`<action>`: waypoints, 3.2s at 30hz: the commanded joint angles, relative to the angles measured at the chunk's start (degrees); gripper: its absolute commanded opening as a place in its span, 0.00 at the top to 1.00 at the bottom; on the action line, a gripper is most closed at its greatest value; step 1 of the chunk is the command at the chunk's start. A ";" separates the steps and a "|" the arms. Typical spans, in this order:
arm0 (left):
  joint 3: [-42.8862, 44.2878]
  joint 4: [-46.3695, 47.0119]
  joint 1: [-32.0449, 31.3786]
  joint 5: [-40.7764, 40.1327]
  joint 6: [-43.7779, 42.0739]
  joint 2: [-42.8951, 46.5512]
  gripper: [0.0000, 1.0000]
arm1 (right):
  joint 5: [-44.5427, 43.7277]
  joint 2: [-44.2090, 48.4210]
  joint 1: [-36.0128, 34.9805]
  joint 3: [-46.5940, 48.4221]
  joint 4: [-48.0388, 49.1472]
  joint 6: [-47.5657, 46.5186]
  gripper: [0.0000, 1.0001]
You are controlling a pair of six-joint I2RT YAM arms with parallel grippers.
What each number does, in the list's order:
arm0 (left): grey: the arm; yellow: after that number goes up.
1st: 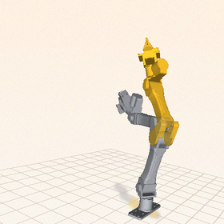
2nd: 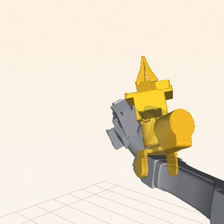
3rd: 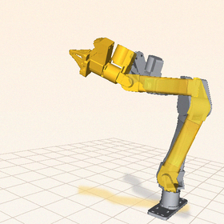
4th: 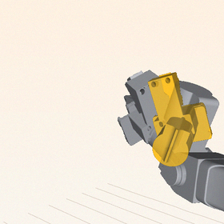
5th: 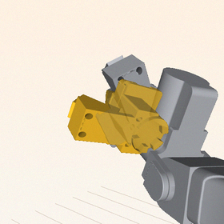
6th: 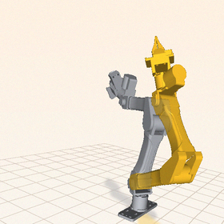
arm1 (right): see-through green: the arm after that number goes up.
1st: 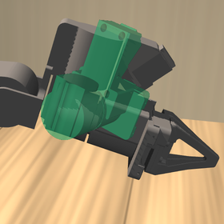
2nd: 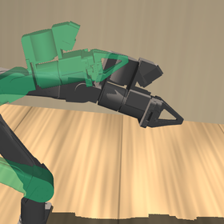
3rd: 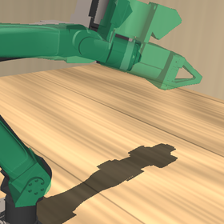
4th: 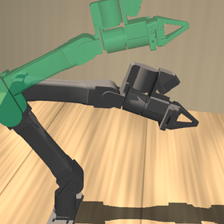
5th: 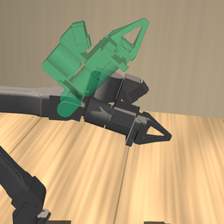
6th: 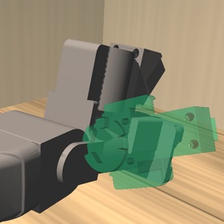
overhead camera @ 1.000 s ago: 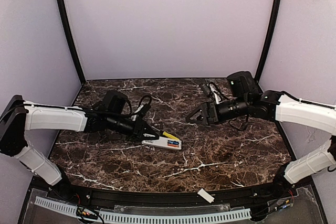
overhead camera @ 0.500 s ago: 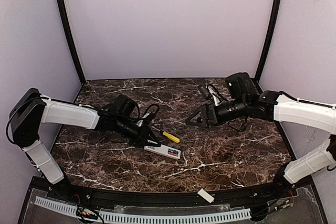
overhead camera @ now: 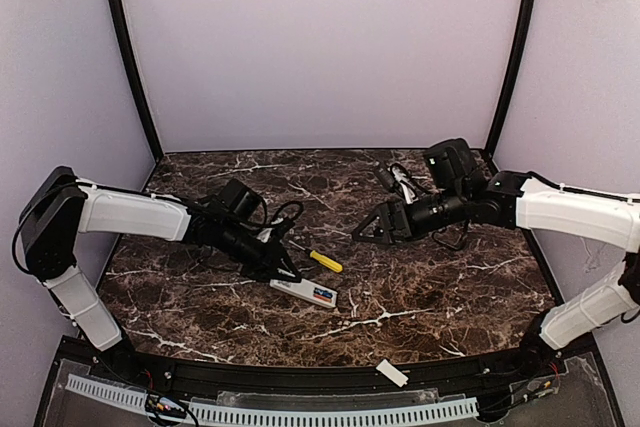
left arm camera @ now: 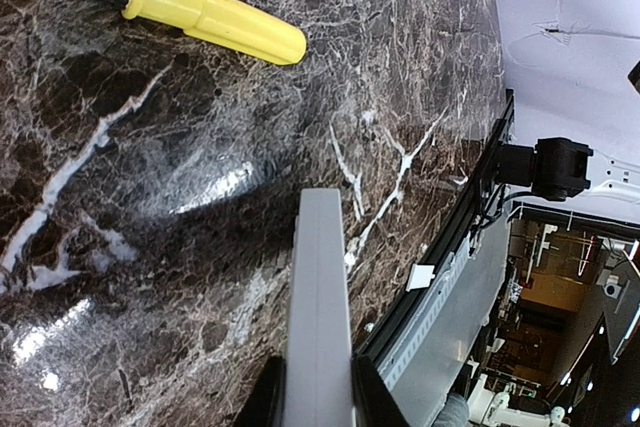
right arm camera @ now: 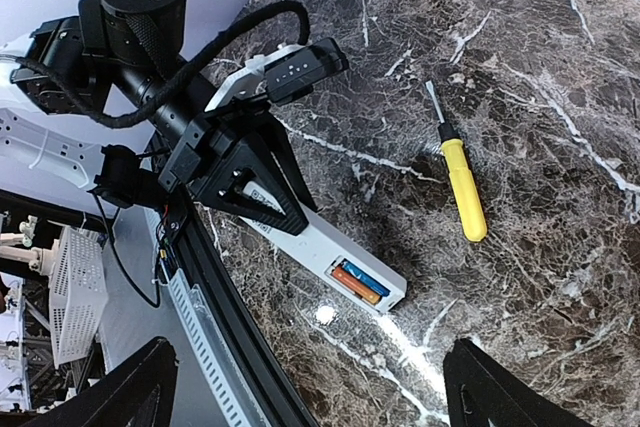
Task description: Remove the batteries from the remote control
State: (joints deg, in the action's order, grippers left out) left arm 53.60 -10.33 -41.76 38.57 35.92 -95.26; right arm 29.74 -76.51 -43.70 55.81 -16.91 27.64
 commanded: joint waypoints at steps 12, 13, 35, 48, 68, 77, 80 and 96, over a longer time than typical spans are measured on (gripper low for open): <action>0.39 -11.81 0.81 -12.68 -2.00 1.39 0.56 | -0.02 -2.59 0.48 2.23 -0.43 -1.79 0.08; 0.48 -12.19 0.81 -13.33 -2.00 1.92 0.54 | -0.02 -2.46 0.49 2.21 -0.52 -1.86 0.08; 5.90 -24.58 1.15 -29.33 -5.71 11.25 0.06 | -4.31 -10.07 0.39 11.45 -8.60 -8.82 0.10; -0.38 -20.30 1.37 -41.72 -14.69 23.73 0.02 | -19.37 -26.89 -6.08 27.81 -19.90 -15.67 0.15; -11.20 -13.92 1.47 -46.87 -14.27 36.55 0.04 | -28.66 -44.90 -10.51 39.84 -28.38 -18.83 0.35; -11.92 -12.81 1.45 -46.35 -13.69 36.14 0.04 | -29.54 -47.46 -11.13 41.17 -29.01 -19.61 0.42; -11.94 -12.87 1.44 -46.32 -13.64 36.34 0.05 | -30.19 -48.49 -11.31 42.10 -29.32 -19.77 0.46; -11.90 -13.41 1.44 -46.09 -13.40 37.44 0.05 | -33.33 -51.19 -12.08 42.67 -29.49 -20.61 0.71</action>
State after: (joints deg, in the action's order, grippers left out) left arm 42.68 -23.62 -40.64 -7.57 22.15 -58.87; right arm -1.93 -126.43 -55.27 97.89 -45.78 7.22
